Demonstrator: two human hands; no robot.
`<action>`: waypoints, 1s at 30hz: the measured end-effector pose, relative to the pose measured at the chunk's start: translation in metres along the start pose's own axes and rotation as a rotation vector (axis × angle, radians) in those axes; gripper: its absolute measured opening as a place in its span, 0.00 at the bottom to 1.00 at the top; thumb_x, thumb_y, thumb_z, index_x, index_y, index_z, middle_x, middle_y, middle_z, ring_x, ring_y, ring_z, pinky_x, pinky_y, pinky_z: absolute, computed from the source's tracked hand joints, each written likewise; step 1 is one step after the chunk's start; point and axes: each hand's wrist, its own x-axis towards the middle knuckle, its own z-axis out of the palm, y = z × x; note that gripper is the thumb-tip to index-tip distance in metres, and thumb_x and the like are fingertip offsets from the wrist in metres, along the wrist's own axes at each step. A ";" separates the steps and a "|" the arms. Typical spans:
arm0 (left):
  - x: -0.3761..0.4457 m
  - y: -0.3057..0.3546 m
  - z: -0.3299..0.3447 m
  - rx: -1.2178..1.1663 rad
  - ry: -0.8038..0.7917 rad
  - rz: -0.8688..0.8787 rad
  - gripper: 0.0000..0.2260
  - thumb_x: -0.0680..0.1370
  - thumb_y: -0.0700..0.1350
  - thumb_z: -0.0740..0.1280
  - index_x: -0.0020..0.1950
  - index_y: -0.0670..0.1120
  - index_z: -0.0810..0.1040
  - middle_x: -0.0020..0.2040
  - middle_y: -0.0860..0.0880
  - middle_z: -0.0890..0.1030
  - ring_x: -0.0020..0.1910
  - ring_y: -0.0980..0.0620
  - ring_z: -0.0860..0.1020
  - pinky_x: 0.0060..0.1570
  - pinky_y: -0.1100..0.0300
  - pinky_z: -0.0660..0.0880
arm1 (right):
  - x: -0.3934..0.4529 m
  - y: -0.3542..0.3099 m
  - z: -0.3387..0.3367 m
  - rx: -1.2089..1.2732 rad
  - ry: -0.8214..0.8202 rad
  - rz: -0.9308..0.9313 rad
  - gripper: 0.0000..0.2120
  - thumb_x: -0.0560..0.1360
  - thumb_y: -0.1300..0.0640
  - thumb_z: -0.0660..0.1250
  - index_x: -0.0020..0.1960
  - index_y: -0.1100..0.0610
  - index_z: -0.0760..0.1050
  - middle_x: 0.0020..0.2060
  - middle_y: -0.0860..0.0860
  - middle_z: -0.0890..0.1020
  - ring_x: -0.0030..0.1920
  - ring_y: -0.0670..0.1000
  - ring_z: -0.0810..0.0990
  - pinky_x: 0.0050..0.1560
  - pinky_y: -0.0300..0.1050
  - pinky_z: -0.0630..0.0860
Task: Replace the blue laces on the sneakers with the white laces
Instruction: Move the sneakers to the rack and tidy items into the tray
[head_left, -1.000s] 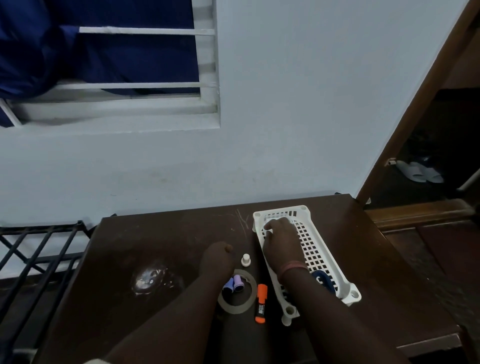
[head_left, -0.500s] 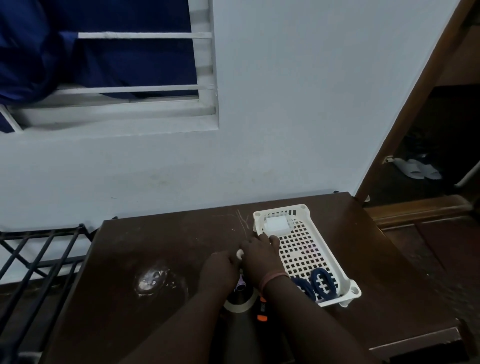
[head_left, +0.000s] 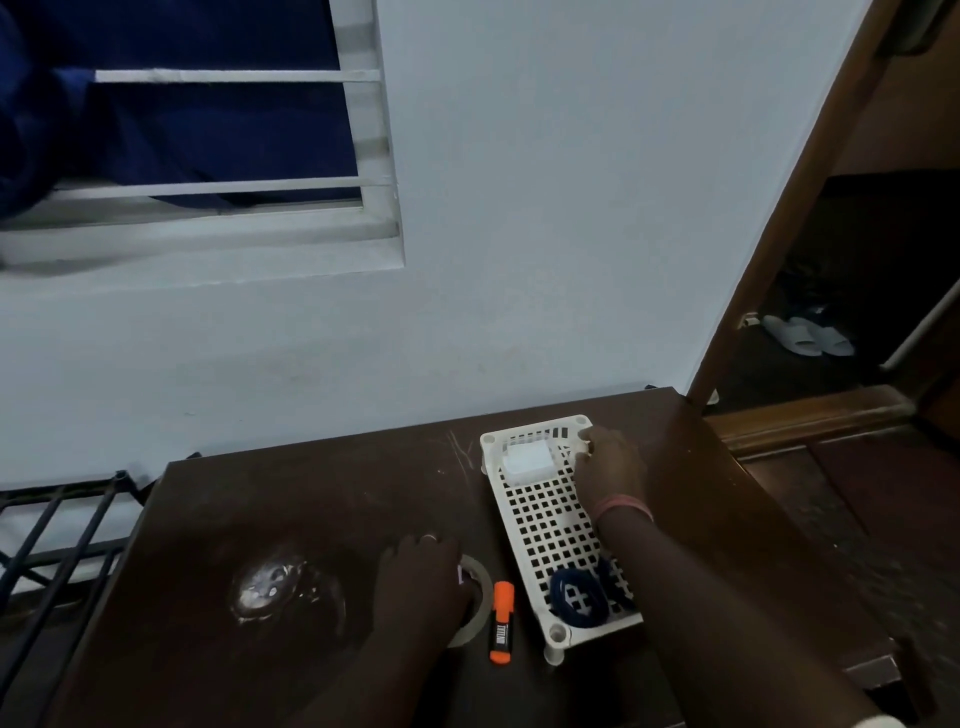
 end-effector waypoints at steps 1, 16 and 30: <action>0.000 0.001 -0.001 0.007 -0.005 0.007 0.11 0.73 0.57 0.61 0.50 0.54 0.75 0.52 0.54 0.78 0.54 0.49 0.75 0.53 0.53 0.70 | 0.002 -0.001 0.002 0.003 -0.006 -0.009 0.13 0.75 0.59 0.66 0.58 0.49 0.79 0.55 0.50 0.82 0.57 0.54 0.79 0.61 0.52 0.75; -0.001 -0.003 0.010 -0.425 0.006 -0.162 0.03 0.74 0.53 0.67 0.44 0.56 0.75 0.45 0.55 0.77 0.47 0.54 0.78 0.51 0.52 0.76 | 0.003 0.009 0.004 0.120 -0.037 0.010 0.20 0.73 0.63 0.66 0.62 0.48 0.78 0.53 0.49 0.83 0.54 0.53 0.79 0.60 0.53 0.77; 0.003 0.073 -0.053 -1.305 0.111 -0.216 0.10 0.71 0.36 0.74 0.50 0.45 0.79 0.44 0.46 0.85 0.44 0.49 0.84 0.47 0.53 0.82 | -0.071 -0.032 -0.040 0.436 -0.371 -0.253 0.04 0.72 0.54 0.71 0.42 0.50 0.84 0.37 0.43 0.84 0.40 0.41 0.81 0.45 0.38 0.78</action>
